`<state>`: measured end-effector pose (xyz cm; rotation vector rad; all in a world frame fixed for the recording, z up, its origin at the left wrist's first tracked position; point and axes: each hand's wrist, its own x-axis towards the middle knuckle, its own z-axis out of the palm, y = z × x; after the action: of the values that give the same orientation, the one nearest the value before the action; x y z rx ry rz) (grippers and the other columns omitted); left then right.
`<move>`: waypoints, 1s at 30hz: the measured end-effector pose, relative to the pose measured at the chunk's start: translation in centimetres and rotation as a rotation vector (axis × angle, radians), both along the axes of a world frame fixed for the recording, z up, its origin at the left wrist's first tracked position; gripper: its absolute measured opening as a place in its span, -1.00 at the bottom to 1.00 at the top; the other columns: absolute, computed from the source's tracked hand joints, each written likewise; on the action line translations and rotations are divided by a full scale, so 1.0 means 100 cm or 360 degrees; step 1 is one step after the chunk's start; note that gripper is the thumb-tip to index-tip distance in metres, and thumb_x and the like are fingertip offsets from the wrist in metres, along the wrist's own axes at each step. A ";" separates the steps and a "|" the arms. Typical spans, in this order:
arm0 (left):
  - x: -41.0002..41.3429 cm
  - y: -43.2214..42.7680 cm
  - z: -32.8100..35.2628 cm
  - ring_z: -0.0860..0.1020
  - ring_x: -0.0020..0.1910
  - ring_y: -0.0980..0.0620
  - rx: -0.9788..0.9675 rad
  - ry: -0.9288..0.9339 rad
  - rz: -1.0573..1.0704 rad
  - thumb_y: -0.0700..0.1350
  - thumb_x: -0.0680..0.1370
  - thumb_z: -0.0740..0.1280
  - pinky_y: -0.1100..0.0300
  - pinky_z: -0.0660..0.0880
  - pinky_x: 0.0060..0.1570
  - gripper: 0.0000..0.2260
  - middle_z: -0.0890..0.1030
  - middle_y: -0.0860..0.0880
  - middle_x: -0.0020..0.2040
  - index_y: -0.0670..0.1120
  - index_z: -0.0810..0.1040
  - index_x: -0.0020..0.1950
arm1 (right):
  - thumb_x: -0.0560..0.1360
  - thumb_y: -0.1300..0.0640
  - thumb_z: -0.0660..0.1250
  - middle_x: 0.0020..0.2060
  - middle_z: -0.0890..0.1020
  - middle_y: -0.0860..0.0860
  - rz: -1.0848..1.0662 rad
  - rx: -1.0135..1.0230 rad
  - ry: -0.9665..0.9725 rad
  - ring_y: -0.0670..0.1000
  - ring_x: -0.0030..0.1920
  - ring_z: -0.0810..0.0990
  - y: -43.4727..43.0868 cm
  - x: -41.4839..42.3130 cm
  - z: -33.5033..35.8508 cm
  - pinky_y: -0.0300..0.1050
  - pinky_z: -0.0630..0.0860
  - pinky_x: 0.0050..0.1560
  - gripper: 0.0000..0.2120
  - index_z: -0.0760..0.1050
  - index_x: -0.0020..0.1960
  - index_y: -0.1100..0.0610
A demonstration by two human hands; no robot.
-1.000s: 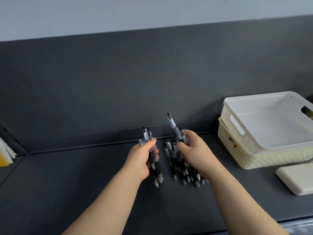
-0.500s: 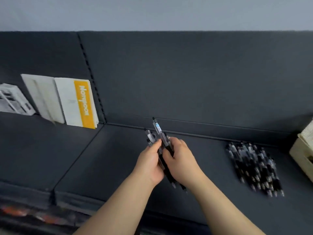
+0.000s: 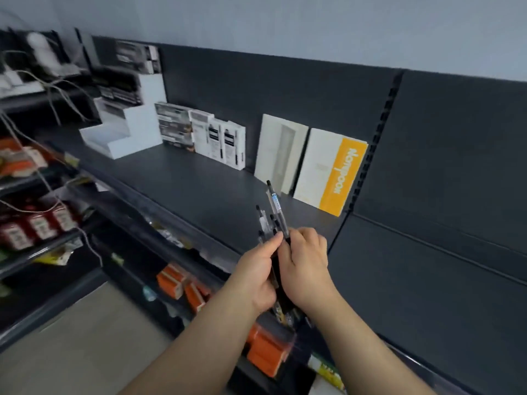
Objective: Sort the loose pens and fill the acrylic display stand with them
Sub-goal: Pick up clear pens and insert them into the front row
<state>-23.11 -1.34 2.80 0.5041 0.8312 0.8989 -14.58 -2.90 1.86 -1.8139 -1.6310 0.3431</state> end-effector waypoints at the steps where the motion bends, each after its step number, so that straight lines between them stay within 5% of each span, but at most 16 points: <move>1: -0.021 0.007 -0.002 0.66 -0.14 0.02 -0.0016 0.0015 0.0046 -0.03 0.57 0.29 0.16 0.53 -0.20 -0.80 0.71 -0.06 -0.14 -0.10 0.64 0.04 | 0.57 0.00 -0.03 0.18 0.38 0.01 0.0035 0.0003 -0.0028 0.06 0.25 0.24 0.008 -0.021 0.001 -0.09 0.15 0.36 -0.62 0.43 0.24 0.06; 5: -0.093 0.029 -0.002 0.63 0.04 -0.05 -0.0108 -0.0018 0.0211 -0.02 0.58 0.28 0.09 0.54 -0.02 -0.75 0.69 -0.12 0.01 -0.12 0.62 0.13 | 0.52 -0.07 -0.10 0.34 0.34 -0.04 0.0224 -0.0006 -0.0082 0.03 0.39 0.15 0.038 -0.094 0.002 0.01 0.05 0.45 -0.50 0.36 0.36 0.01; 8: -0.139 0.046 -0.005 0.63 0.02 -0.08 -0.0156 -0.0066 0.0339 -0.02 0.57 0.29 0.06 0.54 -0.07 -0.75 0.69 -0.15 0.00 -0.14 0.64 0.10 | 0.59 0.12 0.06 0.15 0.50 -0.04 0.0410 -0.0066 0.0296 -0.01 0.26 0.32 0.062 -0.140 0.000 -0.05 0.30 0.29 -0.76 0.47 0.13 0.00; 11: -0.176 0.067 -0.015 0.61 0.05 -0.10 -0.0210 -0.0070 0.0454 0.01 0.55 0.30 0.03 0.52 -0.06 -0.73 0.68 -0.15 0.04 -0.12 0.64 0.11 | 0.59 0.14 0.09 -0.06 0.57 -0.02 0.0571 -0.0203 0.0696 -0.01 0.04 0.52 0.083 -0.179 0.003 -0.04 0.49 0.06 -0.82 0.47 -0.02 0.00; 18: -0.251 0.140 -0.021 0.63 0.01 -0.12 -0.0255 -0.0129 0.0797 -0.03 0.57 0.28 0.01 0.54 -0.01 -0.74 0.67 -0.16 0.03 -0.15 0.64 0.12 | 0.58 0.13 0.16 -0.02 0.64 -0.07 0.0730 -0.0542 0.1379 -0.08 0.05 0.60 0.167 -0.256 -0.007 -0.04 0.51 0.17 -0.79 0.50 0.11 -0.09; 23: -0.304 0.215 -0.012 0.65 -0.17 -0.08 -0.0133 0.0079 0.1045 -0.10 0.58 0.27 0.08 0.56 -0.19 -0.79 0.67 -0.17 -0.10 -0.18 0.63 0.04 | 0.58 0.21 0.16 -0.21 0.63 -0.05 0.0757 -0.0568 0.1695 -0.09 -0.17 0.60 0.248 -0.305 0.003 -0.03 0.56 0.00 -0.78 0.55 0.00 -0.01; 27: -0.349 0.263 -0.003 0.51 -0.41 0.05 -0.0008 0.0256 0.1208 -0.15 0.57 0.28 0.17 0.48 -0.39 -0.88 0.53 -0.05 -0.36 -0.16 0.56 -0.10 | 0.59 0.26 0.12 -0.39 0.48 -0.04 0.0914 -0.0509 0.1570 -0.25 -0.47 0.48 0.309 -0.335 0.014 -0.36 0.46 -0.39 -0.81 0.47 -0.04 0.08; 30: -0.380 0.282 0.002 0.48 -0.48 0.09 0.0015 0.0326 0.1227 -0.19 0.55 0.30 0.25 0.46 -0.48 -0.88 0.52 -0.02 -0.42 -0.13 0.52 -0.19 | 0.61 0.09 0.11 -0.34 0.53 -0.03 0.1087 -0.0543 0.1332 -0.14 -0.36 0.53 0.339 -0.362 0.009 -0.17 0.51 -0.25 -0.82 0.48 -0.02 0.03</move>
<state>-61.13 26.86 3.01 0.2771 1.2414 1.5728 -50.79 31.03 2.72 -0.9879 -1.5325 1.5231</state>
